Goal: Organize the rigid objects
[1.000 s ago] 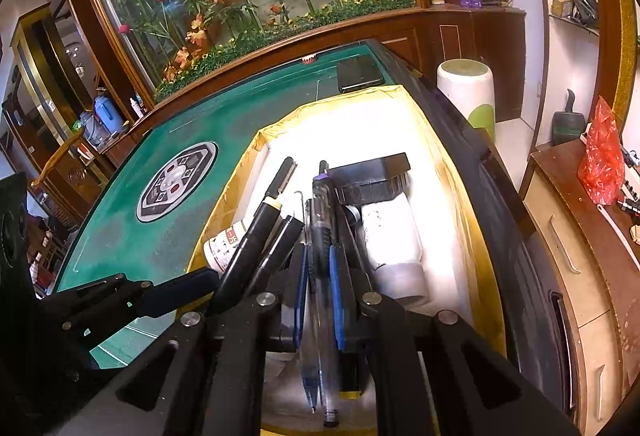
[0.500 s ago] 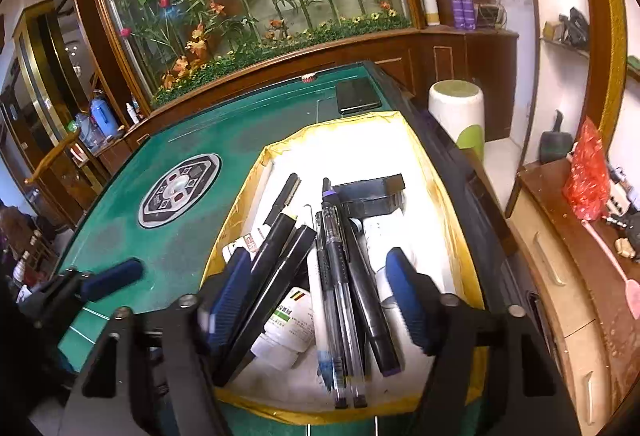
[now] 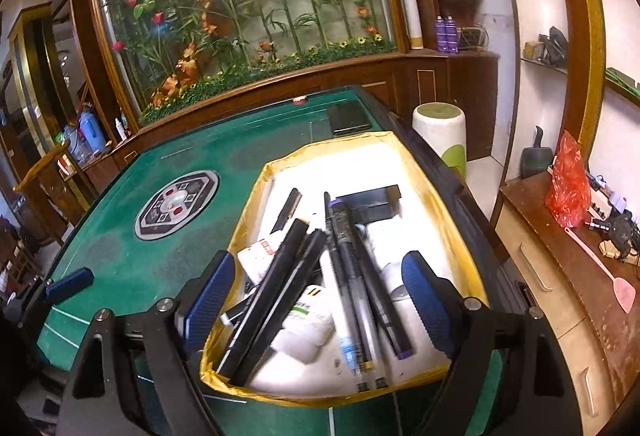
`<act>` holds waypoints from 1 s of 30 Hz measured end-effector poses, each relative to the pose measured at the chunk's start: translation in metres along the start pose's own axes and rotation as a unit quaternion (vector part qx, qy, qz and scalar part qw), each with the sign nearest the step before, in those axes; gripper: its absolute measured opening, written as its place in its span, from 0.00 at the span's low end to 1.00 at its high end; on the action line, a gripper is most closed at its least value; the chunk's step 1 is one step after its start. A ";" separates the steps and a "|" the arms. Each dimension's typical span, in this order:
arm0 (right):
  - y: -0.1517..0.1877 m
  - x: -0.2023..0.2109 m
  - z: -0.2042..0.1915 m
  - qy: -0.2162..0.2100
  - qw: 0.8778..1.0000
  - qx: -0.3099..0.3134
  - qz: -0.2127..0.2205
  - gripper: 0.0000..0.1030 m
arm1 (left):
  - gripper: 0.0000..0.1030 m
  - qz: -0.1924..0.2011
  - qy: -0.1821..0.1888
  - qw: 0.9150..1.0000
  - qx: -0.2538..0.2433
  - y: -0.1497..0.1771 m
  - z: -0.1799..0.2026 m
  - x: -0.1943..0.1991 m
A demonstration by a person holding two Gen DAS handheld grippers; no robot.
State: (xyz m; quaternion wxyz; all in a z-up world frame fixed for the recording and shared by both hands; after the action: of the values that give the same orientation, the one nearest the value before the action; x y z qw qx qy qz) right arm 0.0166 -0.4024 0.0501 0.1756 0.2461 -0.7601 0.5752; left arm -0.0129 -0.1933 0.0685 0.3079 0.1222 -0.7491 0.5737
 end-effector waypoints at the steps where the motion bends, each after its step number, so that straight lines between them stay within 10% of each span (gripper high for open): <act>1: 0.001 0.000 -0.003 0.000 1.000 0.002 -0.001 0.83 | 0.99 0.002 -0.005 1.000 0.000 0.001 -0.002 0.001; 7: 0.007 0.004 -0.017 0.023 1.000 0.015 0.012 0.86 | 0.99 0.026 -0.057 0.998 -0.008 0.007 -0.015 0.010; 30: 0.023 0.002 -0.021 0.053 0.998 0.026 -0.003 0.86 | 0.99 0.031 -0.072 0.996 -0.031 0.018 -0.019 0.015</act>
State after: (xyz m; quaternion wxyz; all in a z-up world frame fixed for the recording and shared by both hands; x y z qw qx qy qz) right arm 0.0010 -0.3774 0.0387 0.2105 0.2218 -0.7337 0.6068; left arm -0.0279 -0.1673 0.0665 0.2394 0.1305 -0.7899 0.5493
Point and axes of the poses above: each gripper's, at about its wrist camera, not at the fingertips, and x roughly against the way its jaws point, z to its right, y to its underside, the point moved 2 cm from there along -x, roughly the way its jaws point, and after that the axes turned 6 degrees about -x, right-handed, at the moved point
